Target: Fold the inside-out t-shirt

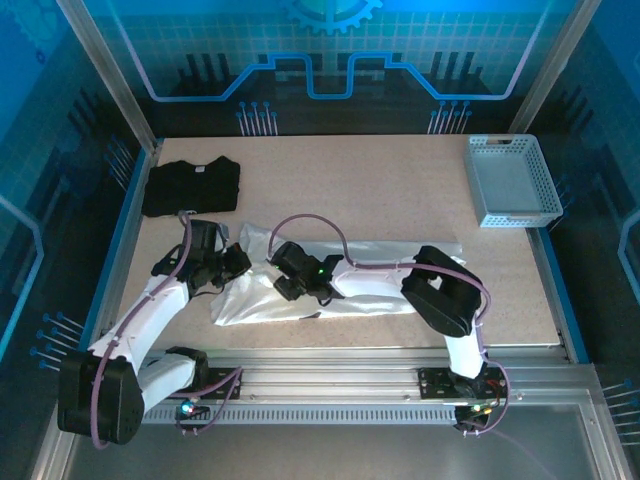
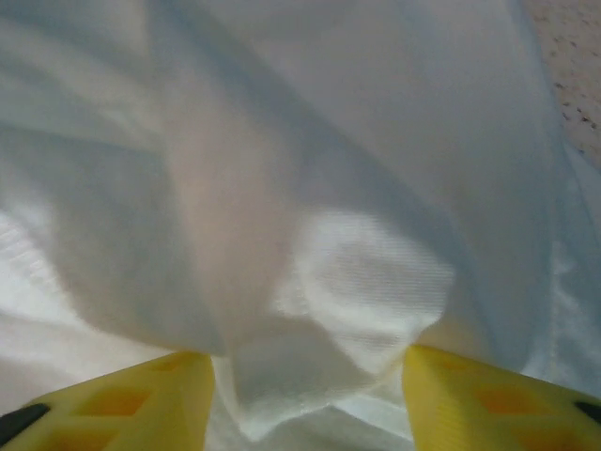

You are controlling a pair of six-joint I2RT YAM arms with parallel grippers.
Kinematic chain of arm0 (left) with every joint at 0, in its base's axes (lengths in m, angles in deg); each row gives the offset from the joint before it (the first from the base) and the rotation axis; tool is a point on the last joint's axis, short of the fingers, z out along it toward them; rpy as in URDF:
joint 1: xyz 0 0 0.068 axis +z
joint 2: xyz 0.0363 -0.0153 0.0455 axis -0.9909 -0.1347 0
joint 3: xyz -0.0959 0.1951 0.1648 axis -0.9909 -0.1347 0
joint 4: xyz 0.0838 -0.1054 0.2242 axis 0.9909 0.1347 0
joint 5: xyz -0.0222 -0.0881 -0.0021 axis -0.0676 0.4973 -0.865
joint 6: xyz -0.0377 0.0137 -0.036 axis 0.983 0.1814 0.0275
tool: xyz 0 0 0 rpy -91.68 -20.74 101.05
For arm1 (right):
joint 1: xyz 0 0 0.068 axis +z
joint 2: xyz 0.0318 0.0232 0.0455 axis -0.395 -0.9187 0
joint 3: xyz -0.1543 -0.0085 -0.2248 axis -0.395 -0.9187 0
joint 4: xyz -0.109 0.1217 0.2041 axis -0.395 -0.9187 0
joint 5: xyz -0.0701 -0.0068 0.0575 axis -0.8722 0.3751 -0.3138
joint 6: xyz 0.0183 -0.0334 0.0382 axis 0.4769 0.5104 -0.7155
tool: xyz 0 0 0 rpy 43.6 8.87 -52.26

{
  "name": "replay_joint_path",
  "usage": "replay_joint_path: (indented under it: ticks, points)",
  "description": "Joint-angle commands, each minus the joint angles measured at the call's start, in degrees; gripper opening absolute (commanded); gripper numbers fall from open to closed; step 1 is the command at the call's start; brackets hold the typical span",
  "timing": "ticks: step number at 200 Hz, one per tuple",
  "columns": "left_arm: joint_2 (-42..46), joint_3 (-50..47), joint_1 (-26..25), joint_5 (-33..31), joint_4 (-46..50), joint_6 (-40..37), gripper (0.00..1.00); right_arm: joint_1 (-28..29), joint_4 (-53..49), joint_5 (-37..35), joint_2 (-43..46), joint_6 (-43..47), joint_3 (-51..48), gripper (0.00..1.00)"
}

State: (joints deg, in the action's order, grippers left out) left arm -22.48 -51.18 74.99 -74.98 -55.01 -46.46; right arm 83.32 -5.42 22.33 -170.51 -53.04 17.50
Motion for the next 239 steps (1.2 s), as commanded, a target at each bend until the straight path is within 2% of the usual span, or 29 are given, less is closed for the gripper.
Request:
replay_joint_path:
  ticks: [1, 54, 77, 129, 165, 189, 218, 239]
  points:
    - [0.9, -1.2, 0.4, 1.0, -0.8, -0.6, 0.00, 0.4, -2.7, -4.4, -1.2, -1.1, 2.1, 0.49]
    - [1.6, -2.4, 0.4, -0.8, -0.2, -0.6, 0.00, 0.3, -4.9, -4.4, 2.9, -1.5, -1.1, 0.19]
    - [2.9, -3.3, 0.5, -3.1, 1.0, -1.0, 0.00, 0.3, -5.5, -3.2, 5.4, -2.2, -3.3, 0.11]
    - [3.6, -7.2, 0.4, -3.5, 1.0, 0.5, 0.00, 0.4, -8.3, -1.6, 7.4, -4.2, -5.7, 0.05]
    - [4.0, -9.7, 0.4, -3.5, 0.4, 2.3, 0.05, 0.4, -11.5, -1.3, 7.9, -6.5, -5.3, 0.03]
    - [4.8, -10.6, 0.4, -4.3, 0.2, 3.1, 0.17, 0.4, -12.7, 0.4, 7.9, -8.6, -5.3, 0.05]
    - [6.7, -9.8, 0.4, -6.4, 1.3, 2.9, 0.38, 0.4, -12.6, 2.0, 8.4, -10.6, -5.8, 0.08]
    - [8.4, -9.2, 0.4, -6.0, 0.9, 2.3, 0.45, 0.4, -12.4, 2.6, 8.8, -10.7, -5.6, 0.12]
